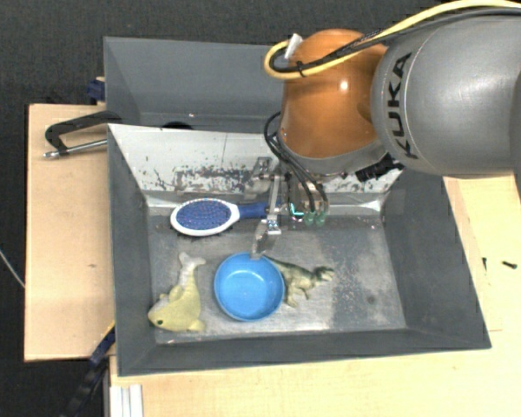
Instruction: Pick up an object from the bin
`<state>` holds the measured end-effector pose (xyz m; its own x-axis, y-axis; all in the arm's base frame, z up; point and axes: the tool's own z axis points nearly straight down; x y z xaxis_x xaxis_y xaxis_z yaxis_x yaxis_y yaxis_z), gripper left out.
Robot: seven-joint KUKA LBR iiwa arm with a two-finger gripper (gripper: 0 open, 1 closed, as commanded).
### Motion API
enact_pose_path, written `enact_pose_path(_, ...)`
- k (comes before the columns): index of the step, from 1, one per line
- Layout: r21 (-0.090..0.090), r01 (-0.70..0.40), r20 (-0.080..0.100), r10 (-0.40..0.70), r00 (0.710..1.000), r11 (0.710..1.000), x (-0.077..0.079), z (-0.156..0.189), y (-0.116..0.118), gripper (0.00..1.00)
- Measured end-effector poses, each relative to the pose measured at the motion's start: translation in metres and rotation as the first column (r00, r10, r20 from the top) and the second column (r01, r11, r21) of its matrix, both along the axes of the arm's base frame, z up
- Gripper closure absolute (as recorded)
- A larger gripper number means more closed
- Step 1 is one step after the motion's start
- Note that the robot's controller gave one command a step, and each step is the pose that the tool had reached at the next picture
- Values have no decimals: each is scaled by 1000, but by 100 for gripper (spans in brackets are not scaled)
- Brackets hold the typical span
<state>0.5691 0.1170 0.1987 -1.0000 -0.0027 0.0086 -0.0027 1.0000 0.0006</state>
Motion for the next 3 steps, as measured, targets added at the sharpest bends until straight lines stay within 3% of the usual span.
enact_pose_path(1, -2, 268, 1, -268, 963, 963, -1, -111, 9, 0)
enact_pose_path(2, 1, 269, 7, -269, 963, 963, 1, -108, 9, 100)
enact_pose_path(3, 10, 281, 20, -281, 959, 960, -3, -12, 55, 100)
